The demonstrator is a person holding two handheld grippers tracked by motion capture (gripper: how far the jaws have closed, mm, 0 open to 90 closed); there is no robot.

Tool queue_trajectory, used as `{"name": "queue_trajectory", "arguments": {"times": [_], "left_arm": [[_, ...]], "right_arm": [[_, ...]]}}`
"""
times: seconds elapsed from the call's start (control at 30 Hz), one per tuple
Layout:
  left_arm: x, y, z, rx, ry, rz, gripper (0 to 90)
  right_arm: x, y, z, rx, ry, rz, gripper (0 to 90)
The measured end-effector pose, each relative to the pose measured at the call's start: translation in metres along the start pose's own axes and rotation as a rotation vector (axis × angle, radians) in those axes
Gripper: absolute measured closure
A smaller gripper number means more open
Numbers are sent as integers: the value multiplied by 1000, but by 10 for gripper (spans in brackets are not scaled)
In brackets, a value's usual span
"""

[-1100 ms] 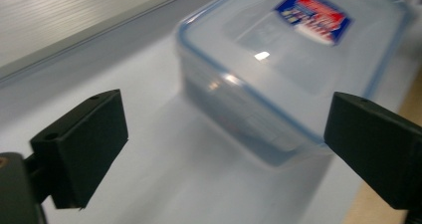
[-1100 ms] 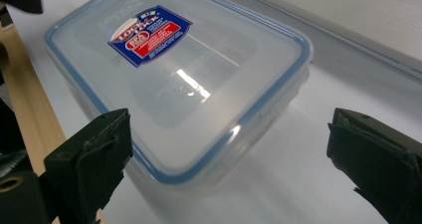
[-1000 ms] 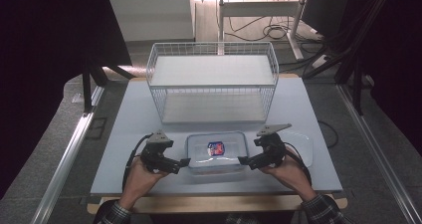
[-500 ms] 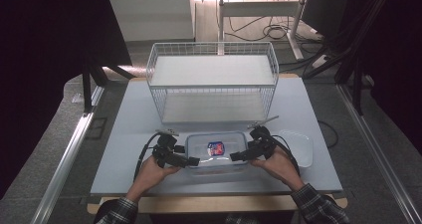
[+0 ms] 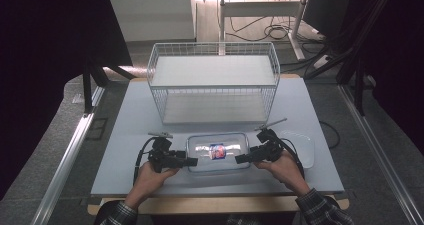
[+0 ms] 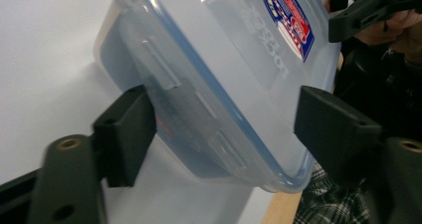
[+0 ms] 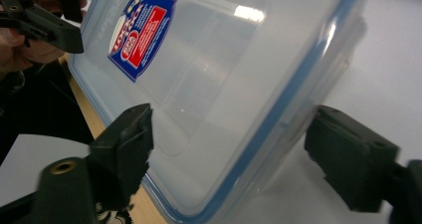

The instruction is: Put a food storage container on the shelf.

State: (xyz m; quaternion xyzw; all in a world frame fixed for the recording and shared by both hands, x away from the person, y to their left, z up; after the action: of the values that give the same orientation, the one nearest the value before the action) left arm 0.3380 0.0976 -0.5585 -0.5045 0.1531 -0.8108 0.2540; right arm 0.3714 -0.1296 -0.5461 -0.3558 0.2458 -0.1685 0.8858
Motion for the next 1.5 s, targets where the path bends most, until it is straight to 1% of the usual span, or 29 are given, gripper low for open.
{"name": "queue_trajectory", "arguments": {"times": [0.03,0.17,0.2,0.23,0.27,0.3,0.33,0.43,0.53,0.57,0.6,0.63,0.67,0.77,0.93,1.0,1.03,1.07,1.1,1.13,1.2,1.27,1.37,1.43,1.5], "left_arm": [[1,-5,0,14,3,-14,426],[2,-7,1,36,-8,-5,451],[2,-8,2,46,-12,-5,459],[1,-10,4,67,-14,-5,473],[1,-12,7,81,-13,-3,488],[0,-13,8,87,-11,2,491],[-1,-14,10,90,-12,-2,497],[-2,-14,10,92,-12,-5,497],[-1,-16,12,101,1,3,503],[-1,-16,13,101,6,10,505],[-1,-15,15,98,5,8,503],[-1,-15,15,98,5,8,503],[-1,-15,17,102,10,8,503],[1,-17,19,106,22,12,503],[9,-24,28,129,60,16,502],[11,-25,30,133,62,17,502],[13,-27,34,139,73,19,502],[13,-27,34,139,73,19,502],[14,-28,36,139,82,21,502],[18,-30,42,145,94,25,502],[20,-30,44,148,97,28,502],[25,-33,52,153,116,30,502],[28,-35,57,156,123,31,503],[34,-39,66,167,133,35,503],[36,-41,68,169,136,36,503]], "right_arm": [[-2,-7,1,25,-11,-15,330],[-3,-9,1,49,-5,-21,363],[-3,-10,1,61,7,-17,383],[-3,-10,1,70,13,-15,414],[-3,-12,2,90,20,-9,456],[-4,-13,3,109,26,-4,484],[-4,-14,4,128,28,0,503],[-4,-14,5,138,29,-4,504],[-3,-15,7,169,32,-8,528],[-3,-16,8,176,28,-12,528],[-4,-18,11,190,4,-39,528],[-4,-18,11,190,4,-39,528],[-4,-19,13,196,-11,-55,528],[-3,-20,14,207,-14,-57,528],[-6,-28,22,237,-48,-70,529],[-6,-29,24,241,-53,-72,529],[-6,-31,28,251,-60,-76,528],[-6,-31,28,251,-60,-76,528],[-6,-34,31,259,-69,-80,528],[-5,-35,33,264,-71,-80,528],[-4,-39,37,276,-79,-85,528],[-3,-43,42,286,-85,-89,528],[-2,-47,46,297,-90,-93,528],[-1,-52,54,308,-98,-97,528],[-1,-54,57,313,-102,-98,528]]}}
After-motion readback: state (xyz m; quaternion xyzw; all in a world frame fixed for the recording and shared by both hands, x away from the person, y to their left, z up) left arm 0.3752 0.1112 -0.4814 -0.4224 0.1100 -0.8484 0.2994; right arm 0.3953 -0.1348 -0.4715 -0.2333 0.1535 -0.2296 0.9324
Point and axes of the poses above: each handheld gripper's, and its own axes: y roughly forward along the jaws, z roughly out of its top, x roughly to its right, the point moved 9 cm from there along y, roughly forward along the jaws, and after that the axes turned 15 degrees about -y, right-handed, at the moved point
